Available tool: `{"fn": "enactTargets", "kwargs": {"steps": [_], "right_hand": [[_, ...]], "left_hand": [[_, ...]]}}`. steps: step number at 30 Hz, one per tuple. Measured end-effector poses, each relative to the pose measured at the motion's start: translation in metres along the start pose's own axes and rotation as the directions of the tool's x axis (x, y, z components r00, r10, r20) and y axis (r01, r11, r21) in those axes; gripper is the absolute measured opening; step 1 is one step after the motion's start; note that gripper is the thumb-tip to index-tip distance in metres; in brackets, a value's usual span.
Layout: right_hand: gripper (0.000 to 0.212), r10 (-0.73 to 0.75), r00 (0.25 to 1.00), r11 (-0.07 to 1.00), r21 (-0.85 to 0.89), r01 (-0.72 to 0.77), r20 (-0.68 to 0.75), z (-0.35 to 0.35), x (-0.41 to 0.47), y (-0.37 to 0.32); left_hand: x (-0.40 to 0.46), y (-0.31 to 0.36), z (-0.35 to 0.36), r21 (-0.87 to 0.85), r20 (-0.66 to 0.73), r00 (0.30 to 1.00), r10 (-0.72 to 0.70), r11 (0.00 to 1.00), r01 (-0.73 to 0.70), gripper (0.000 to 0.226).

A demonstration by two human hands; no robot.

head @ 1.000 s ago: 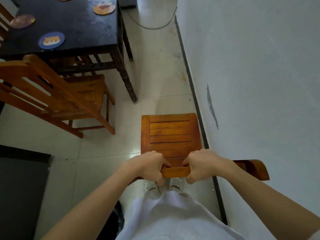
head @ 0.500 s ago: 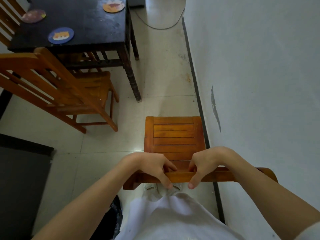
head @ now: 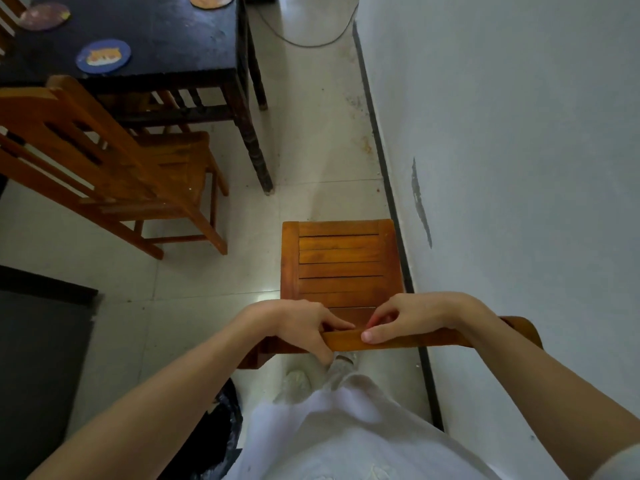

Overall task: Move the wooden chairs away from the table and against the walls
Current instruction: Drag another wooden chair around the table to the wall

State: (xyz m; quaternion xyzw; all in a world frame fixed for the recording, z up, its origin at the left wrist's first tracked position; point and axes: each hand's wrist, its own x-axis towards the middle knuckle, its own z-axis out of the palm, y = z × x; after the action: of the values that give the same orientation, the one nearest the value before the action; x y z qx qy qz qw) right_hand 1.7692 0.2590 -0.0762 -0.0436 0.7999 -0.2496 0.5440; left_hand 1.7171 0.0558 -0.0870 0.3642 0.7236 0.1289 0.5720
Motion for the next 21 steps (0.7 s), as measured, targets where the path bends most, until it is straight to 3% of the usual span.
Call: {"fn": "enactTargets", "kwargs": {"steps": [9,13,17,21], "right_hand": [[0.067,0.063,0.998,0.989,0.135,-0.059,-0.028,0.046,-0.009,-0.003],[0.063,0.095,0.993,0.984,0.144,-0.105,0.075,0.053,-0.018,0.003],[0.060,0.115,0.984,0.988,0.089,-0.128,0.133,0.051,-0.022,0.006],[0.035,0.098,0.991,0.994,0.048,-0.102,0.089,0.041,-0.013,0.002]], "left_hand": [[-0.012,0.000,0.027,0.081,0.056,0.997,0.060,0.995,-0.064,0.069],[-0.005,0.008,0.045,0.098,0.145,0.987,0.064,0.992,-0.078,0.073],[0.000,0.014,0.049,-0.002,0.182,0.981,0.070,0.998,-0.071,0.070],[-0.007,0.007,0.037,-0.123,0.142,0.989,0.049,0.992,-0.031,0.060]]}}
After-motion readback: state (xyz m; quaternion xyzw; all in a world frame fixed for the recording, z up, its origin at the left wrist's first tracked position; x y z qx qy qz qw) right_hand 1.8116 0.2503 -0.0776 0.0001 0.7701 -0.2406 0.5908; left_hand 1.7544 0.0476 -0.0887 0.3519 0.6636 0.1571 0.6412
